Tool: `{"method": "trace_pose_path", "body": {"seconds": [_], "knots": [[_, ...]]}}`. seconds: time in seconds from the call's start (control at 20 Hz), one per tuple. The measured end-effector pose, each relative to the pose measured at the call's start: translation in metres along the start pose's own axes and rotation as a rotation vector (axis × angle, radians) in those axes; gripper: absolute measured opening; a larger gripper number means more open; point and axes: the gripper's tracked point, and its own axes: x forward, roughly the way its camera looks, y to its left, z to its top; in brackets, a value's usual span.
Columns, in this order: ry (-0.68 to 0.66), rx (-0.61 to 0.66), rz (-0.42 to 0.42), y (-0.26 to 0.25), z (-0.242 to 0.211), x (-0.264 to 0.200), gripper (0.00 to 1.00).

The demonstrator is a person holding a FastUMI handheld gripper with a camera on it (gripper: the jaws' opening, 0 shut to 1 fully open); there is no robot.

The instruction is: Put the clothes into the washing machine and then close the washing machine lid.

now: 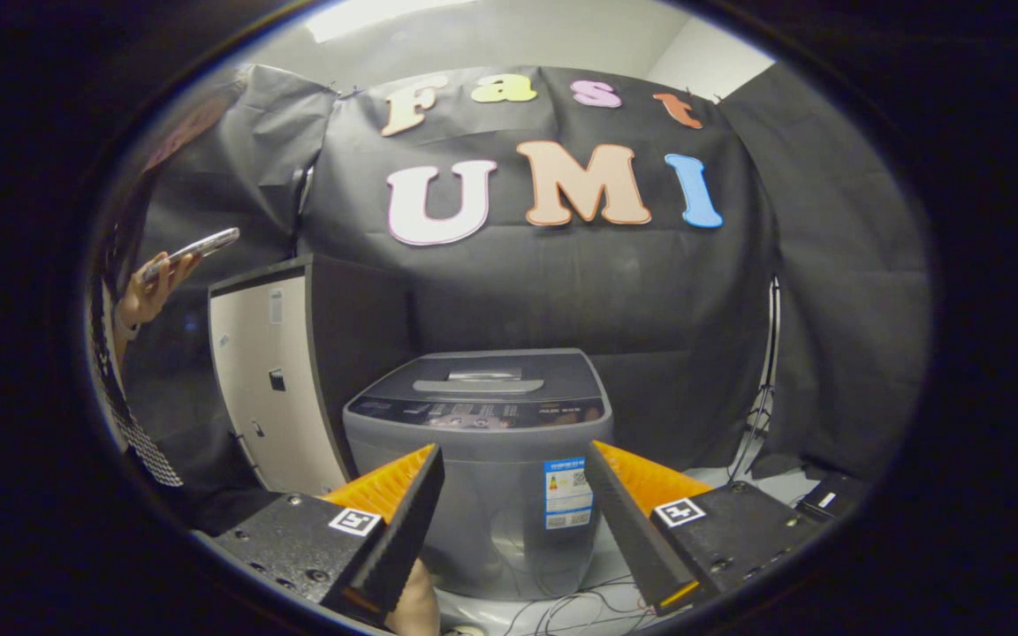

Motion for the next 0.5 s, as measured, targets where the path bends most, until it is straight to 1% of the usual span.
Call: {"method": "trace_pose_path", "body": {"seconds": [0.15, 0.25, 0.35, 0.4, 0.5], "knots": [[0.001, 0.044, 0.025, 0.004, -0.003, -0.004, 0.97], [-0.012, 0.092, 0.003, -0.003, -0.001, -0.008, 0.97], [-0.064, 0.151, -0.009, -0.018, 0.004, -0.013, 0.97], [-0.035, 0.175, -0.019, -0.023, 0.001, -0.012, 0.97], [-0.036, 0.199, -0.035, -0.029, 0.000, -0.014, 0.97]]}}
